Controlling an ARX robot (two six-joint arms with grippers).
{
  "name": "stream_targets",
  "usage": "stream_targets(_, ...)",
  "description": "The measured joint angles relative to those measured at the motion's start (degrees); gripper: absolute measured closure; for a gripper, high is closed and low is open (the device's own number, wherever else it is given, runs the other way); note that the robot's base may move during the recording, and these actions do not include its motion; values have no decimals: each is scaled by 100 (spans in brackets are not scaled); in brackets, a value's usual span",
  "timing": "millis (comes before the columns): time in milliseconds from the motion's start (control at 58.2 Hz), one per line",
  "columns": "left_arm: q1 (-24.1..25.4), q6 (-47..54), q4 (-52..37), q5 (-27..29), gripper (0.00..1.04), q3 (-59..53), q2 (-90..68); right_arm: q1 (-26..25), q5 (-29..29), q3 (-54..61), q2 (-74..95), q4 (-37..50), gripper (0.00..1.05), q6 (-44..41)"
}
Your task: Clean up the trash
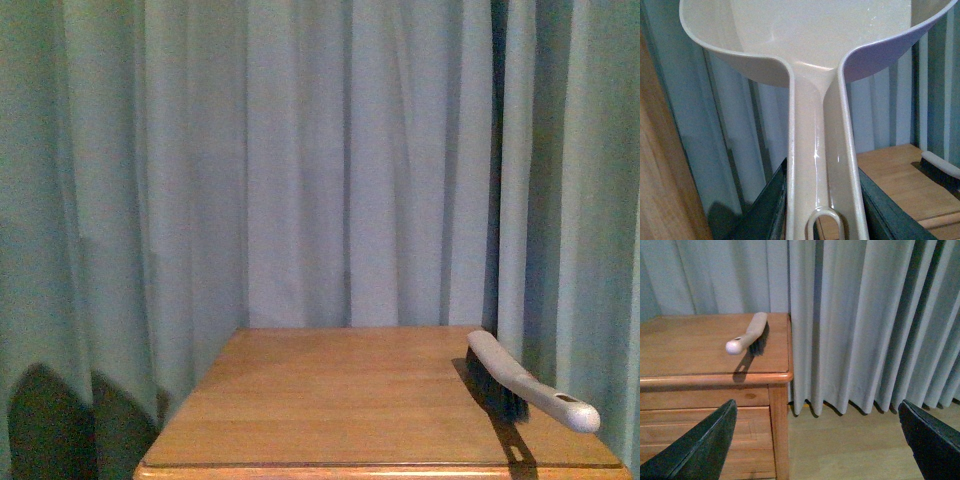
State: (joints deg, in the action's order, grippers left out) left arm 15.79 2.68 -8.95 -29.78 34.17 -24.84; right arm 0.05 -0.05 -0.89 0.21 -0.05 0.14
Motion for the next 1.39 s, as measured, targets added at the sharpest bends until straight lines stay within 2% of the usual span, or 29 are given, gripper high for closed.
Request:
stream_targets(69,501,-240,-138,-518,77,-131,68,0,0,0,0,0,7,0)
stream_targets(137,739,-372,-146,-710,77,-256,85,0,0,0,0,0,7,0)
stream_targets(155,767,-409,-144,-732,77,-289,83,46,157,-4,26,-24,7,-26)
stream_targets(241,815,-485,-144,-763,77,-352,81,787,2107,-227,723,-225,7,-83)
stream_targets(275,822,-511,-144,-758,77,-352,83,949,2452,-317,1054,-168,7,-61)
stream_targets(327,828,-518,-144,-776,77,-352,101,1097,2559,-507,1628,-11,7,31)
stream_targets(481,828,-549,-144,-776,77,-352,101,1104,1799,-1434,3486,839,7,396)
stream_targets(653,828,-555,-144,-778,77,-352,101,1095,898,-3042,5569,608,7,839)
stream_targets(773,828,-555,-144,-776,77,-352,101,1106,769,-4336,6878,96,7,1078)
stream_targets(1014,828,-555,-144,-776,77,-352,101,1191,647,-7208,9084,-1635,7,1698)
stream_targets(1220,828,-555,-144,-778,77,-352,101,1368,566,-8502,10257,-2562,7,2159)
stream_targets(1392,828,-555,-144,-778,77,-352,101,1506,577,-8935,10747,-2916,7,2347)
